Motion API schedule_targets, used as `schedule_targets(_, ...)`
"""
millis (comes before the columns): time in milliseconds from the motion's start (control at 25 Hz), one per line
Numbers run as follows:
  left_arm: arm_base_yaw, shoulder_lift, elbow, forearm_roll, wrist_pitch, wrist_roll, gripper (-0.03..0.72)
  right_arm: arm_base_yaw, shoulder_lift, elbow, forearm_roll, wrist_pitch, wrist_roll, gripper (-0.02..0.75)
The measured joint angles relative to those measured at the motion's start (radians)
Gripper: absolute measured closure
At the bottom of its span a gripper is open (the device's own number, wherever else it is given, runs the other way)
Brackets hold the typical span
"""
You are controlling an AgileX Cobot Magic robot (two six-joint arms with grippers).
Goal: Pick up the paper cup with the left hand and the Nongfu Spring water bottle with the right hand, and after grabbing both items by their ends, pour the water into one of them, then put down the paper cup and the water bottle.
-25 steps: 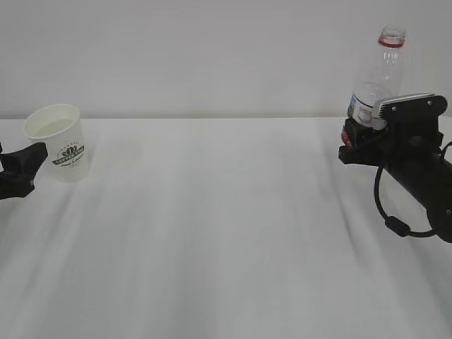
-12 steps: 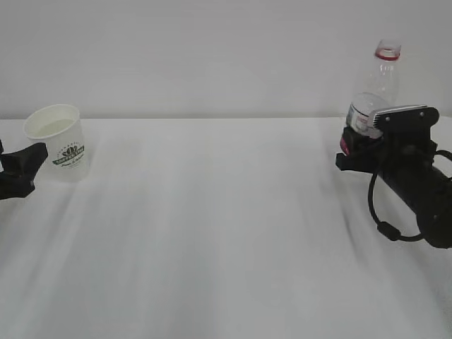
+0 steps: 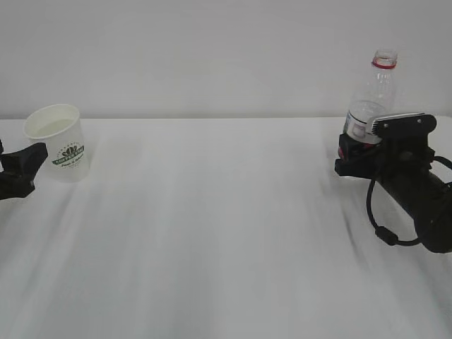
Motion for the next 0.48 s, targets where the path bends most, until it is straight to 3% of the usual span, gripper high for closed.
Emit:
schedule_targets(160,0.000,0.000,0.000,0.000,0.000,0.000,0.127,0.000,0.000,0.000,0.000,-0.014,0.021,0.146)
schedule_targets(480,0.000,0.000,0.000,0.000,0.000,0.000,0.127,0.000,0.000,0.000,0.000,-0.018,0.036,0.136)
